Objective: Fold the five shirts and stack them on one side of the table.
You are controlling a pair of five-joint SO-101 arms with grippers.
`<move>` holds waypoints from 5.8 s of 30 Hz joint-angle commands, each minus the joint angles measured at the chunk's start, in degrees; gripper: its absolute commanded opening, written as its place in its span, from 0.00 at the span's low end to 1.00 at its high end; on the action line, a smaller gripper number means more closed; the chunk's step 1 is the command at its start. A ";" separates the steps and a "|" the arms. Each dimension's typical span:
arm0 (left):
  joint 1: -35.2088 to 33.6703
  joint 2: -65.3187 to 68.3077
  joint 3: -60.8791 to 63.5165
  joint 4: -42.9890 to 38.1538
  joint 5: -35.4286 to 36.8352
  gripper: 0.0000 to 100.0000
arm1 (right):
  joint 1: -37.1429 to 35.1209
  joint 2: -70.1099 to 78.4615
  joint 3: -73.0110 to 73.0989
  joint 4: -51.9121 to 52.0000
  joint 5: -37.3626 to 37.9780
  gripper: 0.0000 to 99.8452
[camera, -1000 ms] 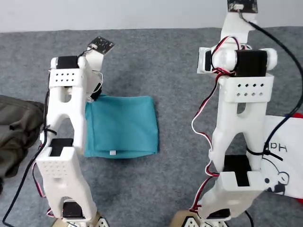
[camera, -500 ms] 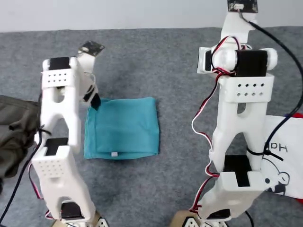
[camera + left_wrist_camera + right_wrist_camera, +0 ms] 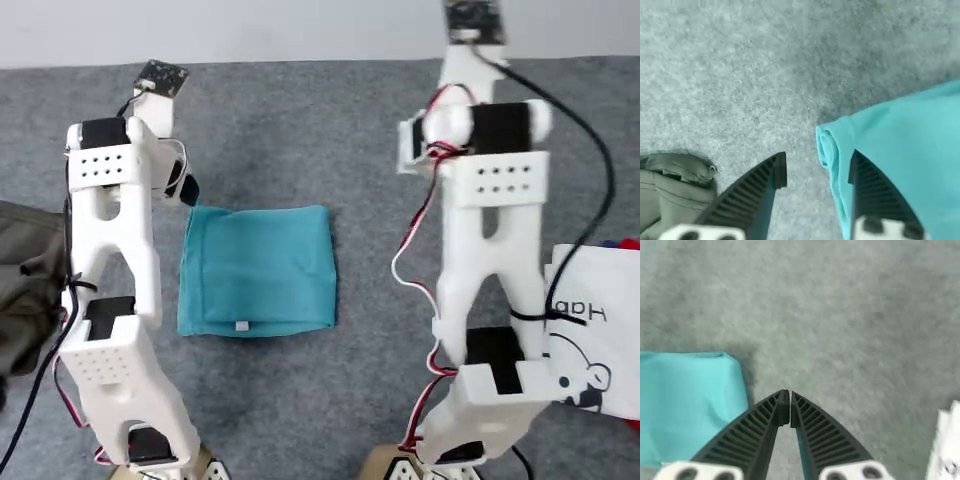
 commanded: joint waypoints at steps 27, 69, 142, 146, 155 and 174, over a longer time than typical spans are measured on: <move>2.64 12.04 -0.66 -5.10 2.20 0.09 | -16.22 35.21 0.26 -26.24 0.62 0.01; 2.11 11.52 -22.37 11.87 2.20 0.15 | -13.58 22.29 -2.29 -19.12 3.96 0.01; -21.19 -34.11 25.80 14.51 2.37 0.01 | -28.62 36.97 13.98 -6.46 -21.36 0.01; -21.19 -34.11 25.80 14.51 2.37 0.01 | -26.24 36.35 13.27 -2.33 -20.31 0.01; -21.01 -34.11 25.80 14.51 2.55 0.01 | -14.55 24.31 13.19 5.14 -10.20 0.01; -20.92 -34.11 25.89 14.51 2.64 0.01 | 13.93 18.59 13.10 -9.63 54.24 0.01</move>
